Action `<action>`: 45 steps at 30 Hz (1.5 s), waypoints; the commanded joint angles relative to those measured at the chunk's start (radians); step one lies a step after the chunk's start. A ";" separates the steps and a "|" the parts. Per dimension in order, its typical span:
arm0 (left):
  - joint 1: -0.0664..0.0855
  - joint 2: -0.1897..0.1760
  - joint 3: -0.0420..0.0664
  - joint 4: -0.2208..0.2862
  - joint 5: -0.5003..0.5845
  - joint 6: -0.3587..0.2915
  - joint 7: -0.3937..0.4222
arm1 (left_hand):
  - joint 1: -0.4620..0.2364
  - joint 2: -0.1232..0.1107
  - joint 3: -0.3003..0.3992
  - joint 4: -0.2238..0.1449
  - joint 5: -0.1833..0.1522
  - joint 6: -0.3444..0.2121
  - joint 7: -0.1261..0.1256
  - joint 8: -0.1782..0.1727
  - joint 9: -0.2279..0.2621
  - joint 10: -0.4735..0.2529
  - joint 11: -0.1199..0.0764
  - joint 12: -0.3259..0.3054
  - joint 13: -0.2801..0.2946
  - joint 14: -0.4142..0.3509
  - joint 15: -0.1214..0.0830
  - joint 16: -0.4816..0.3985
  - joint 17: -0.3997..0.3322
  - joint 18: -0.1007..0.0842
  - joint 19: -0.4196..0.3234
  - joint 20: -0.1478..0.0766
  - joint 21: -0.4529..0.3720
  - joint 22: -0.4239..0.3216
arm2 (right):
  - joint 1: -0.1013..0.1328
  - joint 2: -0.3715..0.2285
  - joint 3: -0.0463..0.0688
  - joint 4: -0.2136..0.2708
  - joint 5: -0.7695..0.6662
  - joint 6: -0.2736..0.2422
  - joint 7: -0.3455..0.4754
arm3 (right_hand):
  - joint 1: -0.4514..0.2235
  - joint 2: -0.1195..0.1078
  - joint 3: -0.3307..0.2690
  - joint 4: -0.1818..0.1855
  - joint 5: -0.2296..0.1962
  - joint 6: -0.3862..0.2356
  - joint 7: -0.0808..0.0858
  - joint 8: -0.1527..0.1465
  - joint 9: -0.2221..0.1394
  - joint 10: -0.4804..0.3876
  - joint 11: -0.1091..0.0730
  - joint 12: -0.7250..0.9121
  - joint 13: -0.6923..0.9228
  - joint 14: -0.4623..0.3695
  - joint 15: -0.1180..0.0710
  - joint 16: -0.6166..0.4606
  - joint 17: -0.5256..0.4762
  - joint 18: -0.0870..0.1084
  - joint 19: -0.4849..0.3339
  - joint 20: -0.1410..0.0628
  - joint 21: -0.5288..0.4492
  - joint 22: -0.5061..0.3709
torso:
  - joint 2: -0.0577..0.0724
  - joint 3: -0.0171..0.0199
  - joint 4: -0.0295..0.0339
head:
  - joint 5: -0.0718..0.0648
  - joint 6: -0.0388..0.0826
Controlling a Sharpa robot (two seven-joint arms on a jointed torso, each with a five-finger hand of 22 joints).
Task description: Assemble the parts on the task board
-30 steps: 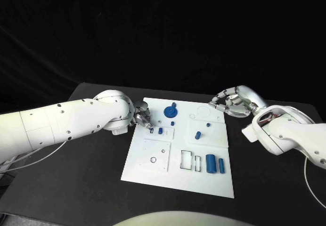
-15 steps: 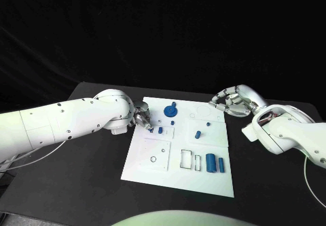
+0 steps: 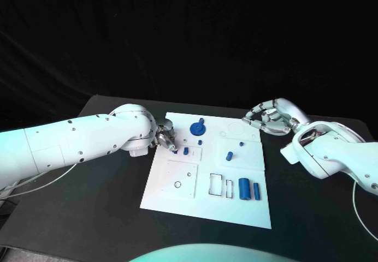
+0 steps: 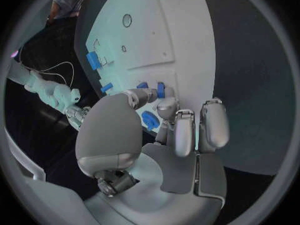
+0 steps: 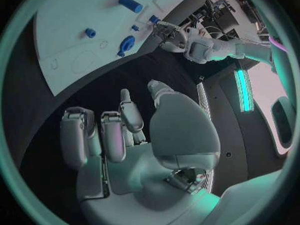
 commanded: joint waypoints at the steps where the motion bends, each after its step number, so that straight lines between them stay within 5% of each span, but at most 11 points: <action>1: -0.003 0.004 -0.001 0.004 0.004 -0.002 -0.005 | -0.003 0.009 0.124 -0.115 0.004 0.008 -0.014 0.009 0.079 0.007 -0.002 0.006 0.001 0.088 -0.006 0.004 0.194 -0.012 0.007 -0.002 0.007 0.001 | -0.001 0.000 0.000 0.001 -0.003 0.013 0.007 | 0.009 0.000 -0.006 -0.001 0.004 -0.005 0.000 0.004 0.001 -0.006 -0.003 -0.002 -0.002 0.059 -0.007 -0.005 0.069 0.015 0.021 -0.008 -0.003 0.168 | 0.000 -0.0001 0.0005 | 0.000 0.001; 15: -0.003 0.005 -0.002 0.003 0.006 0.011 -0.010 | -0.017 0.005 0.129 -0.115 0.002 0.012 -0.016 0.015 0.078 0.013 -0.002 0.012 0.008 0.089 -0.007 0.006 0.198 -0.013 0.009 -0.003 0.009 0.006 | -0.001 -0.001 0.000 0.002 -0.003 0.013 0.006 | 0.009 0.000 -0.006 -0.001 0.004 -0.005 0.000 0.004 0.001 -0.006 -0.003 -0.002 -0.002 0.059 -0.007 -0.005 0.069 0.015 0.021 -0.008 -0.003 0.168 | 0.000 0.0002 0.0005 | 0.000 0.001; 23: -0.003 0.006 -0.002 0.001 0.010 0.028 -0.012 | -0.092 -0.020 0.099 -0.088 -0.004 0.019 -0.030 0.026 0.067 0.024 -0.012 0.022 0.018 0.091 -0.014 0.009 0.206 -0.015 0.014 -0.007 0.012 0.016 | -0.001 -0.001 0.000 0.000 -0.003 0.013 0.007 | 0.009 0.001 -0.008 0.000 0.005 -0.003 -0.001 0.005 0.002 -0.006 -0.003 -0.002 -0.002 0.059 -0.007 -0.005 0.067 0.015 0.021 -0.008 -0.003 0.168 | 0.000 0.0001 0.0001 | -0.001 -0.001; 45: -0.004 0.012 -0.002 -0.009 0.010 0.011 -0.009 | -0.157 -0.019 0.019 -0.038 -0.008 0.042 -0.038 0.029 0.040 0.034 -0.019 0.034 0.033 0.094 -0.021 0.014 0.216 -0.019 0.024 -0.015 0.018 0.032 | -0.001 0.000 0.000 -0.003 -0.008 0.007 0.005 | 0.009 0.001 -0.009 0.001 0.005 -0.003 -0.001 0.006 0.002 -0.006 -0.004 -0.003 -0.003 0.059 -0.007 -0.006 0.066 0.016 0.020 -0.008 -0.006 0.166 | 0.000 0.0007 0.0001 | -0.002 -0.005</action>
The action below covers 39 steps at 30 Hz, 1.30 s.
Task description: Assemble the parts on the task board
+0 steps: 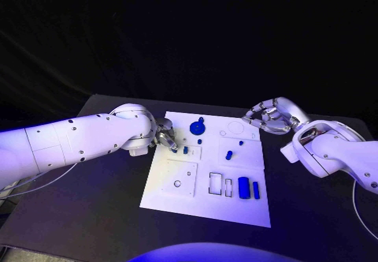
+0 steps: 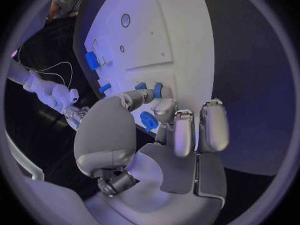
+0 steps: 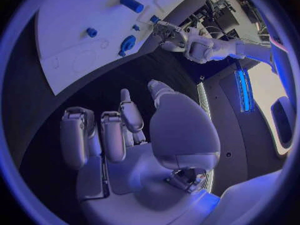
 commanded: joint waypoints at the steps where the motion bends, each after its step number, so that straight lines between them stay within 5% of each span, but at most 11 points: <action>1: -0.002 0.005 -0.001 0.000 0.009 0.011 0.002 | -0.018 0.003 -0.023 0.010 -0.006 0.018 -0.007 0.007 -0.004 0.005 0.003 0.007 0.004 0.094 -0.006 0.006 0.216 -0.019 0.009 -0.001 0.006 0.003 | -0.001 0.001 0.000 0.000 -0.007 0.007 0.005 | 0.009 0.001 -0.004 0.000 0.005 -0.003 -0.001 0.006 0.001 -0.006 -0.004 -0.003 -0.001 0.059 -0.007 -0.006 0.066 0.016 0.020 -0.008 -0.006 0.166 | 0.000 0.0001 0.0004 | 0.000 -0.001; 39: -0.002 0.012 -0.001 -0.024 0.007 0.018 0.001 | -0.032 0.009 -0.193 0.082 -0.002 0.033 -0.008 0.004 -0.042 0.009 0.002 0.014 0.015 0.096 -0.007 0.010 0.227 -0.021 0.016 -0.002 0.010 0.016 | -0.001 -0.002 0.000 0.002 -0.008 0.004 0.005 | 0.005 0.001 -0.008 0.002 0.005 -0.003 -0.001 0.007 0.001 -0.007 -0.004 -0.005 -0.003 0.059 -0.007 -0.006 0.065 0.016 0.020 -0.009 -0.006 0.166 | 0.000 -0.0002 0.0003 | -0.001 -0.004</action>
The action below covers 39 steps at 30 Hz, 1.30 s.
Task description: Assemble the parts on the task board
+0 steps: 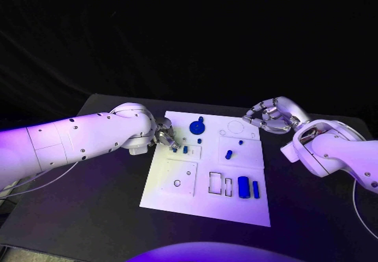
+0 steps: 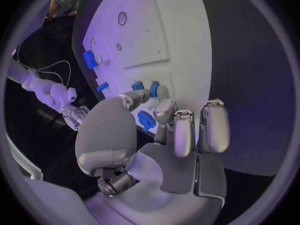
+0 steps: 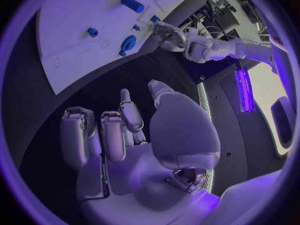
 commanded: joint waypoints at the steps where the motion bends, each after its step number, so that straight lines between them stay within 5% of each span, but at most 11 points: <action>1: 0.000 0.002 0.000 0.000 0.004 0.017 0.001 | -0.002 -0.002 -0.030 0.010 -0.002 0.002 0.004 -0.001 -0.005 0.004 0.001 0.005 0.001 0.097 -0.007 0.007 0.227 -0.006 0.006 0.002 0.007 0.002 | 0.000 0.000 0.000 0.001 -0.007 0.004 0.005 | 0.005 0.001 -0.005 -0.001 0.005 -0.003 -0.001 0.007 0.001 -0.004 -0.001 -0.005 -0.001 0.059 -0.007 -0.006 0.066 0.016 0.020 -0.009 -0.006 0.167 | -0.001 -0.0001 0.0008 | -0.001 -0.001; 20: 0.000 -0.003 0.001 0.004 0.005 0.016 0.002 | 0.016 0.002 -0.134 0.053 -0.004 0.007 0.005 0.001 -0.021 0.006 0.002 0.007 0.005 0.098 -0.006 0.010 0.233 -0.006 0.006 0.002 0.007 0.004 | 0.000 -0.001 0.000 0.002 -0.007 0.003 0.007 | 0.000 0.000 -0.010 0.000 0.006 -0.003 -0.001 0.008 0.001 -0.005 -0.001 -0.005 -0.002 0.059 -0.007 -0.006 0.067 0.016 0.019 -0.009 -0.007 0.166 | 0.001 0.0000 0.0001 | 0.000 -0.002; 39: 0.000 -0.031 0.028 0.035 0.087 -0.095 0.015 | -0.050 0.028 -0.253 0.060 -0.013 0.008 0.007 0.000 -0.038 0.002 0.004 -0.001 -0.003 0.096 -0.004 0.006 0.224 -0.004 0.003 0.004 0.003 -0.002 | 0.000 0.001 0.000 -0.001 -0.007 -0.002 0.009 | -0.008 0.001 -0.017 0.001 0.006 -0.004 -0.001 0.009 0.001 -0.006 -0.001 -0.006 -0.003 0.059 -0.007 -0.007 0.066 0.016 0.019 -0.009 -0.008 0.166 | 0.000 0.0000 0.0011 | -0.004 0.000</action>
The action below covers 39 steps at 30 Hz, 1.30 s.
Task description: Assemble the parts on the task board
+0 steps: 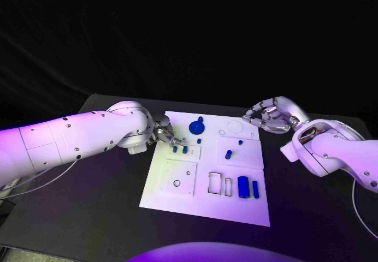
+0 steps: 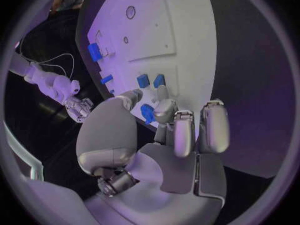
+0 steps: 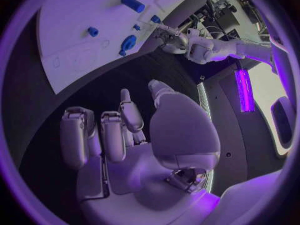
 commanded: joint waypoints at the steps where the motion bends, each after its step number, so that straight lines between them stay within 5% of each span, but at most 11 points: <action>1: 0.000 -0.006 0.007 0.009 0.048 -0.062 0.014 | -0.009 0.001 -0.007 -0.001 -0.004 0.005 0.003 0.000 -0.001 0.001 0.003 -0.007 -0.005 0.095 -0.005 0.001 0.222 -0.004 0.001 0.004 -0.001 -0.004 | -0.001 0.001 0.000 0.000 -0.007 0.000 0.008 | -0.008 0.001 -0.007 0.000 0.006 -0.004 -0.001 0.005 0.001 -0.006 -0.001 -0.006 -0.001 0.059 -0.007 -0.007 0.066 0.016 0.023 -0.005 -0.003 0.166 | 0.000 -0.0001 0.0006 | -0.001 0.001; 4: 0.002 -0.018 0.016 0.021 0.059 -0.105 0.031 | -0.003 0.011 -0.012 -0.003 0.000 -0.003 0.004 -0.004 -0.004 -0.011 0.005 -0.024 -0.026 0.091 -0.004 -0.005 0.207 0.000 -0.010 0.004 -0.009 -0.021 | -0.001 0.001 0.000 -0.001 -0.007 0.000 0.009 | -0.008 0.001 -0.007 0.000 0.006 -0.004 -0.001 0.005 0.001 -0.006 -0.001 -0.006 -0.001 0.059 -0.007 -0.007 0.066 0.016 0.023 -0.005 -0.003 0.166 | -0.001 0.0000 0.0003 | -0.003 0.001; 8: 0.010 -0.025 0.023 0.032 0.091 -0.182 0.132 | 0.087 0.020 -0.005 -0.008 0.020 -0.059 0.026 -0.023 -0.016 -0.107 0.024 -0.145 -0.167 0.064 0.010 -0.050 0.115 0.027 -0.094 0.013 -0.075 -0.149 | -0.001 0.000 0.000 -0.002 -0.006 -0.003 0.011 | -0.009 0.002 -0.008 0.000 0.007 -0.004 -0.001 0.005 0.001 -0.007 -0.001 -0.007 -0.002 0.059 -0.007 -0.007 0.065 0.016 0.023 -0.005 -0.004 0.165 | -0.002 0.0005 0.0024 | -0.008 0.007; 9: 0.012 -0.022 0.024 0.032 0.099 -0.198 0.170 | 0.171 0.015 0.030 -0.023 0.023 -0.161 0.069 -0.066 -0.034 -0.283 0.062 -0.317 -0.340 -0.001 0.039 -0.138 -0.043 0.064 -0.230 0.026 -0.182 -0.342 | -0.001 0.000 0.000 -0.002 -0.005 -0.005 0.012 | -0.009 0.003 -0.008 -0.001 0.007 -0.004 -0.001 0.005 0.001 -0.007 -0.001 -0.008 -0.002 0.059 -0.007 -0.007 0.065 0.016 0.022 -0.005 -0.005 0.165 | -0.002 0.0006 0.0031 | -0.010 0.008; 11: 0.013 -0.015 0.023 0.030 0.105 -0.222 0.226 | 0.191 0.014 0.037 -0.020 0.021 -0.180 0.084 -0.072 -0.038 -0.306 0.074 -0.330 -0.348 -0.014 0.052 -0.154 -0.065 0.066 -0.250 0.037 -0.203 -0.368 | -0.001 0.000 0.000 -0.003 -0.004 -0.006 0.014 | -0.009 0.003 -0.008 -0.001 0.007 -0.004 -0.001 0.005 0.001 -0.007 -0.001 -0.008 -0.002 0.059 -0.007 -0.007 0.065 0.016 0.022 -0.005 -0.005 0.165 | -0.002 0.0005 0.0028 | -0.012 0.009; 12: 0.013 -0.010 0.021 0.028 0.104 -0.236 0.262 | 0.259 0.007 0.068 -0.030 0.016 -0.246 0.123 -0.107 -0.060 -0.402 0.117 -0.392 -0.385 -0.109 0.085 -0.260 -0.227 0.094 -0.386 0.062 -0.322 -0.545 | -0.002 0.000 0.000 -0.003 -0.003 -0.007 0.015 | -0.006 0.006 -0.007 -0.003 0.009 -0.005 -0.001 0.005 0.001 -0.008 -0.001 -0.009 -0.004 0.058 -0.008 -0.008 0.064 0.016 0.022 -0.005 -0.005 0.164 | -0.002 0.0003 0.0018 | -0.015 0.011; 13: 0.014 -0.003 0.018 0.026 0.099 -0.252 0.299 | 0.294 0.001 0.082 -0.044 0.019 -0.263 0.131 -0.120 -0.068 -0.437 0.120 -0.417 -0.401 -0.182 0.095 -0.341 -0.347 0.100 -0.432 0.072 -0.365 -0.598 | -0.002 0.000 0.000 -0.003 -0.003 -0.007 0.016 | -0.002 0.007 -0.006 -0.004 0.010 -0.006 -0.001 0.005 0.001 -0.010 -0.001 -0.011 -0.006 0.058 -0.008 -0.008 0.063 0.017 0.021 -0.005 -0.008 0.163 | -0.001 -0.0004 0.0011 | -0.015 0.012; 18: 0.007 0.037 -0.001 0.004 -0.008 -0.355 0.470 | 0.405 -0.026 0.138 -0.095 0.007 -0.265 0.162 -0.166 -0.117 -0.511 0.161 -0.514 -0.495 -0.271 0.128 -0.400 -0.439 0.108 -0.464 0.112 -0.420 -0.627 | -0.002 0.001 0.000 -0.005 -0.002 -0.007 0.020 | 0.077 0.024 0.028 -0.029 0.003 -0.017 0.002 0.003 -0.003 -0.054 0.000 -0.070 -0.065 0.056 -0.008 -0.015 0.053 0.021 0.013 -0.006 -0.024 0.154 | 0.000 -0.0009 -0.0003 | -0.022 0.020; 22: -0.005 0.070 -0.013 -0.023 -0.146 -0.407 0.549 | 0.435 -0.055 0.143 -0.123 0.004 -0.258 0.160 -0.213 -0.163 -0.535 0.162 -0.582 -0.573 -0.307 0.136 -0.413 -0.496 0.115 -0.465 0.125 -0.426 -0.631 | -0.004 0.002 0.000 -0.006 -0.002 -0.006 0.022 | 0.104 0.019 0.044 -0.036 -0.006 -0.022 0.005 0.000 -0.007 -0.074 0.001 -0.100 -0.094 0.050 -0.006 -0.026 0.032 0.023 0.009 -0.005 -0.033 0.149 | 0.000 -0.0007 -0.0001 | -0.028 0.025; 33: -0.033 0.139 -0.030 -0.088 -0.416 -0.343 0.559 | 0.451 -0.057 0.121 -0.170 0.003 -0.195 0.145 -0.301 -0.245 -0.511 0.163 -0.677 -0.715 -0.247 0.134 -0.332 -0.483 0.115 -0.440 0.125 -0.399 -0.616 | -0.006 0.003 0.000 -0.006 -0.002 -0.006 0.025 | 0.112 0.016 0.052 -0.035 -0.006 -0.022 0.006 -0.001 -0.009 -0.096 0.002 -0.131 -0.126 0.046 -0.006 -0.034 0.016 0.026 0.001 -0.004 -0.048 0.140 | 0.002 0.0004 -0.0015 | -0.034 0.032; 39: -0.041 0.163 -0.032 -0.108 -0.496 -0.280 0.530 | 0.450 -0.058 0.116 -0.184 0.003 -0.164 0.139 -0.324 -0.264 -0.497 0.163 -0.702 -0.757 -0.201 0.134 -0.277 -0.444 0.101 -0.378 0.124 -0.331 -0.526 | -0.007 0.005 0.000 -0.007 -0.002 -0.007 0.026 | 0.110 0.013 0.053 -0.032 -0.006 -0.023 0.006 -0.002 -0.010 -0.101 0.003 -0.139 -0.134 0.044 -0.005 -0.038 0.011 0.028 -0.002 -0.004 -0.054 0.136 | 0.002 0.0008 -0.0009 | -0.036 0.027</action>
